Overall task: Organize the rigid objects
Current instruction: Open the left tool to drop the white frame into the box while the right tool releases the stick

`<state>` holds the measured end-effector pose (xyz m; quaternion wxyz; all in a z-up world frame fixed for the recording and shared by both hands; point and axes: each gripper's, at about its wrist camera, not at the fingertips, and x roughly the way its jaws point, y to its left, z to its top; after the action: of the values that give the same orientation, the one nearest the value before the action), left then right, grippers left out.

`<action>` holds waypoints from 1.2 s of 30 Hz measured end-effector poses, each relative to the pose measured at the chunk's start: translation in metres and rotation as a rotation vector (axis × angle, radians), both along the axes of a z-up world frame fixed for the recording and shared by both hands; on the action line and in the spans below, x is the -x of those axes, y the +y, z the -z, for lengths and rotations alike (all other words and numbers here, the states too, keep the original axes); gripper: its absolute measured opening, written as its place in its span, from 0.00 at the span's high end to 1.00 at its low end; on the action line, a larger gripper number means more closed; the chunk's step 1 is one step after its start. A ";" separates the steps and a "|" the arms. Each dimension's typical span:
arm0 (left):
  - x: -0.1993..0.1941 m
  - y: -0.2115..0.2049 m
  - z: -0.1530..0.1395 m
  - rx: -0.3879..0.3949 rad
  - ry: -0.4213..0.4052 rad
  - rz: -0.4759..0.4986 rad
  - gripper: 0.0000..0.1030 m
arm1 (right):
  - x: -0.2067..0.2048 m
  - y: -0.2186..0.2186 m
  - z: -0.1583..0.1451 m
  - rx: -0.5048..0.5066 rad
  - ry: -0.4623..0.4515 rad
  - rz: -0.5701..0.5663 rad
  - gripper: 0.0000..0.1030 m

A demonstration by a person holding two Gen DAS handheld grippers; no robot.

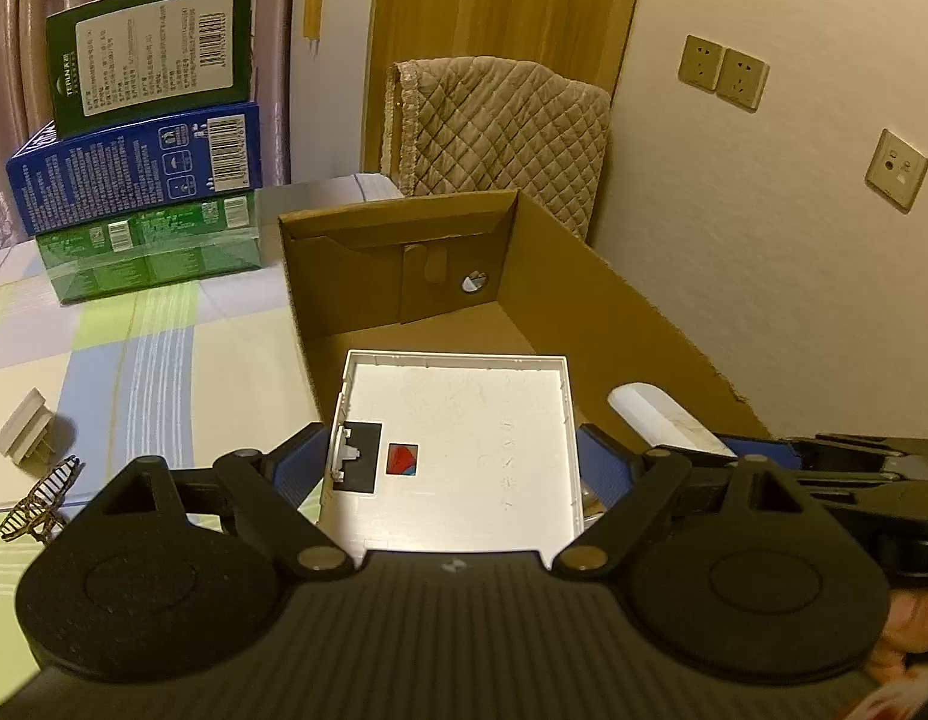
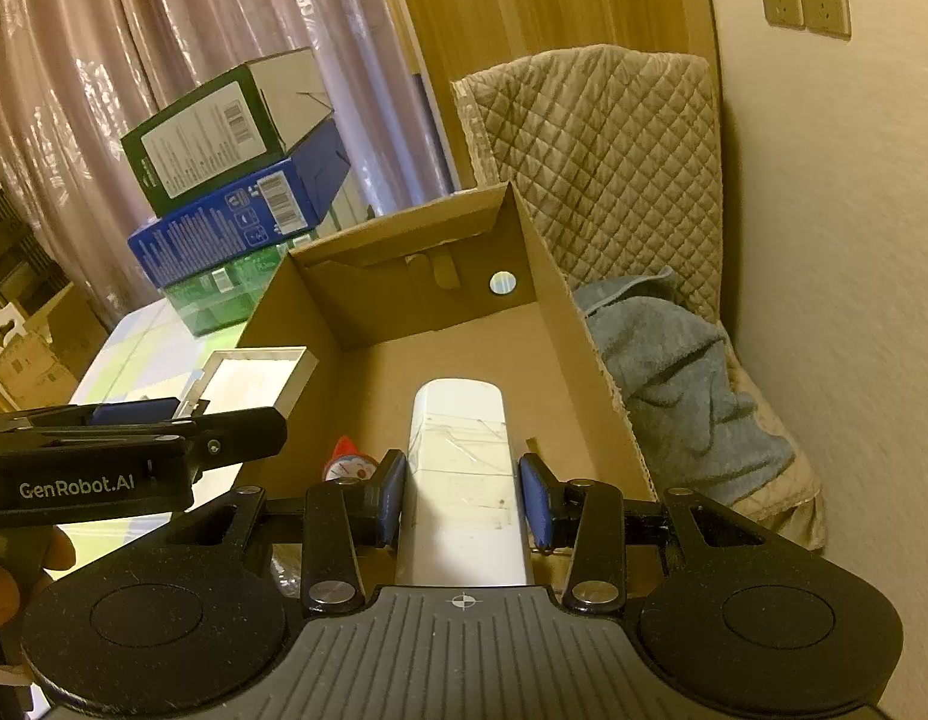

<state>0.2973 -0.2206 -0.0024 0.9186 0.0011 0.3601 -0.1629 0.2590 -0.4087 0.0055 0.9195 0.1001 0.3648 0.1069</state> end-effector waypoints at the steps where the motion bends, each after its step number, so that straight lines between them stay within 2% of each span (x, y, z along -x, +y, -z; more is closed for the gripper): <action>1: -0.001 0.001 0.000 0.000 0.000 -0.004 0.17 | 0.000 0.000 0.000 0.000 0.001 0.001 0.64; 18: 0.001 0.008 -0.004 0.020 -0.027 -0.042 0.18 | -0.002 0.004 0.005 -0.015 0.010 -0.002 0.64; 36: 0.001 0.007 -0.002 0.023 -0.016 -0.028 0.18 | -0.005 0.011 0.009 -0.019 0.027 -0.008 0.64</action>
<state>0.2960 -0.2135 -0.0006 0.9235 -0.0130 0.3509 -0.1542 0.2638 -0.3981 -0.0035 0.9130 0.1089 0.3766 0.1127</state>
